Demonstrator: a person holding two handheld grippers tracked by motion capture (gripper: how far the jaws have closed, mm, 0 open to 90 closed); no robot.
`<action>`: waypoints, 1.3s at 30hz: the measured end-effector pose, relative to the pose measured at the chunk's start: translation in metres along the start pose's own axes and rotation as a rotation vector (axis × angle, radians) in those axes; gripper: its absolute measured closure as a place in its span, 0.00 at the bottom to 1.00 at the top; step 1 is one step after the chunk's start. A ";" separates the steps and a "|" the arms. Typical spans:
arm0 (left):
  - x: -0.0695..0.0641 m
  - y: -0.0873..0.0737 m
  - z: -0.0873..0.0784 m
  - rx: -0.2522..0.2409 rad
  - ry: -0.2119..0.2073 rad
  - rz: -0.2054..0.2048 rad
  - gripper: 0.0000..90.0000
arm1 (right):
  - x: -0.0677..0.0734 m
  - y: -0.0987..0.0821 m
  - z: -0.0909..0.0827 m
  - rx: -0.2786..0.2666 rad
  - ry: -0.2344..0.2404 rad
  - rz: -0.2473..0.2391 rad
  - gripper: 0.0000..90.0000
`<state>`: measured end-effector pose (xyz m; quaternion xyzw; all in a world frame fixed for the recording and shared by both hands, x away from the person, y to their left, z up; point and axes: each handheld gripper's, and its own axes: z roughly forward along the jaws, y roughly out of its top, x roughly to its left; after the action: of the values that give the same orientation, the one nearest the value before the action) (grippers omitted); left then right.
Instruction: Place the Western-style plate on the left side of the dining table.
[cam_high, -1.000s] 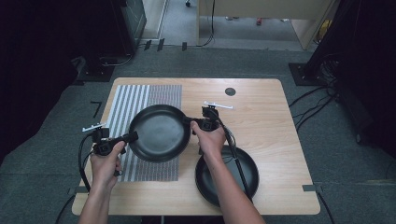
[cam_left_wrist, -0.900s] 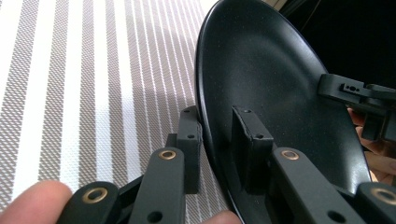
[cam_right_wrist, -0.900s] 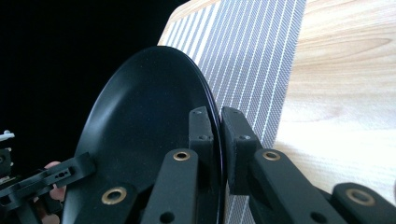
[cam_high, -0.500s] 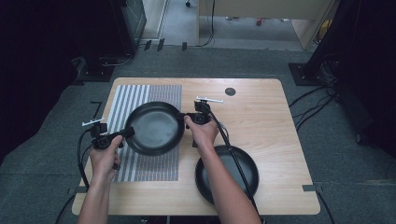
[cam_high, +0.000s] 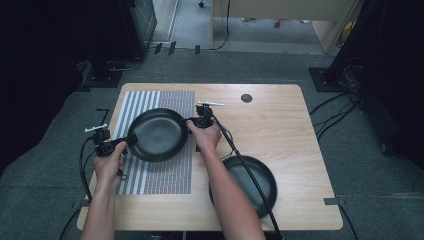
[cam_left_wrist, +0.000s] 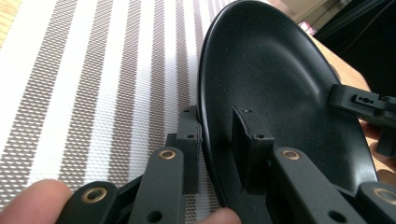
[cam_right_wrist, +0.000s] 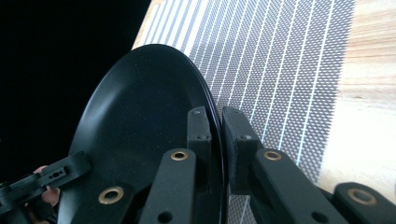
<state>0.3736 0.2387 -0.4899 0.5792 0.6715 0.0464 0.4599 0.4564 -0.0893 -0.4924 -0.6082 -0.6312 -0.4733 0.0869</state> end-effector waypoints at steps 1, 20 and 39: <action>0.002 0.000 0.001 0.002 0.004 -0.001 0.82 | -0.001 0.001 0.003 0.003 -0.001 0.002 0.92; 0.016 0.001 0.014 -0.002 0.046 -0.024 0.80 | -0.007 0.009 0.035 0.010 -0.027 0.011 0.91; 0.015 -0.003 0.022 -0.019 0.035 0.019 0.55 | -0.004 0.006 0.047 -0.048 -0.082 -0.068 0.80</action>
<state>0.3875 0.2395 -0.5126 0.5803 0.6733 0.0674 0.4531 0.4849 -0.0598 -0.5174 -0.6072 -0.6431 -0.4656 0.0300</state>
